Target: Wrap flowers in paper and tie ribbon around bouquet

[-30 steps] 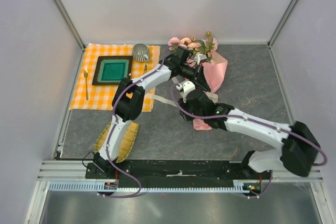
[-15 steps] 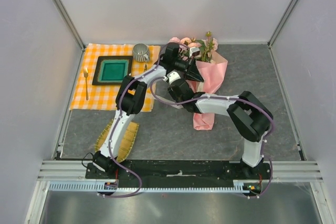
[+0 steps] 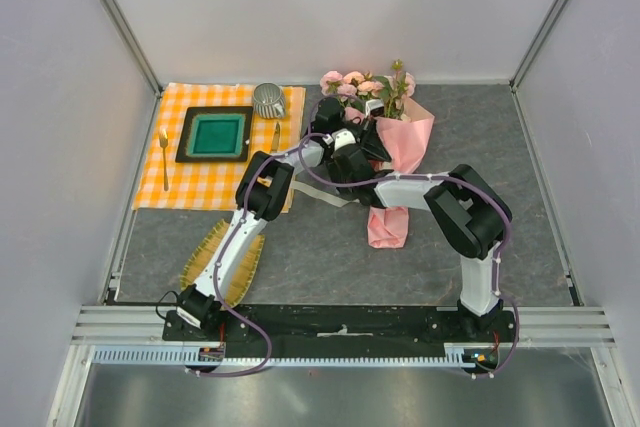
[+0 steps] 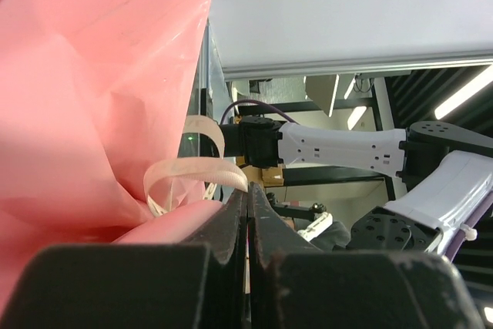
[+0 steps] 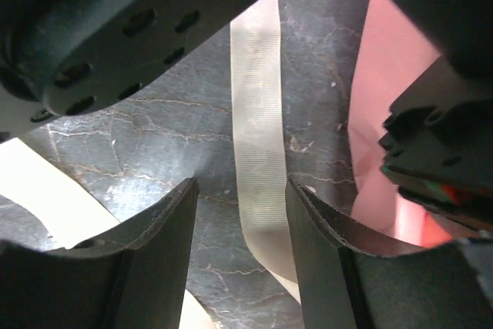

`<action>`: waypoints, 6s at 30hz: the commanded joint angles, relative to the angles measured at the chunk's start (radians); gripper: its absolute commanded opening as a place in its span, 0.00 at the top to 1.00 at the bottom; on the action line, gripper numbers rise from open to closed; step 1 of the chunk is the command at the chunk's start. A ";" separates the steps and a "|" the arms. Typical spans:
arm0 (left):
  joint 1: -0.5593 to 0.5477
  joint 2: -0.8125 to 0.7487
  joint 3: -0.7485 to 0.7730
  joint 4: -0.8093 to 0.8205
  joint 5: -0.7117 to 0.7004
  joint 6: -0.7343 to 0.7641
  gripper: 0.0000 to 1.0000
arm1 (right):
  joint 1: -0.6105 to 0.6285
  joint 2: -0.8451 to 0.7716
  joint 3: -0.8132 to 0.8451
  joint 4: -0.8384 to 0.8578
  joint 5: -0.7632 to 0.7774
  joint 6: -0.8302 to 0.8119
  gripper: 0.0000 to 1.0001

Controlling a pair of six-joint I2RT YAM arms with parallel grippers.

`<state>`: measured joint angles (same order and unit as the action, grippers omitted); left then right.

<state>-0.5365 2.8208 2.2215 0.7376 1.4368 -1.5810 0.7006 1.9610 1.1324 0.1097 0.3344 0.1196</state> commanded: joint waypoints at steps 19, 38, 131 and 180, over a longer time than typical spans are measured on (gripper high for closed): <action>0.017 -0.063 -0.037 -0.041 -0.022 0.079 0.98 | 0.017 -0.057 -0.069 0.030 -0.176 0.022 1.00; -0.023 -0.437 -0.471 -0.487 -0.412 0.512 0.98 | -0.038 -0.767 -0.506 -0.016 -0.503 0.529 1.00; -0.003 -0.767 -0.500 -1.135 -0.659 0.937 0.98 | -0.380 -0.705 -0.381 -0.355 -0.563 0.184 0.46; 0.030 -0.902 -0.790 -1.129 -0.986 0.915 0.98 | -0.242 -0.669 -0.330 -0.465 -0.347 0.098 0.41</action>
<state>-0.5125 1.9362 1.3781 -0.4103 0.4477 -0.6567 0.3916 1.2720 0.7315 -0.2890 -0.1337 0.2935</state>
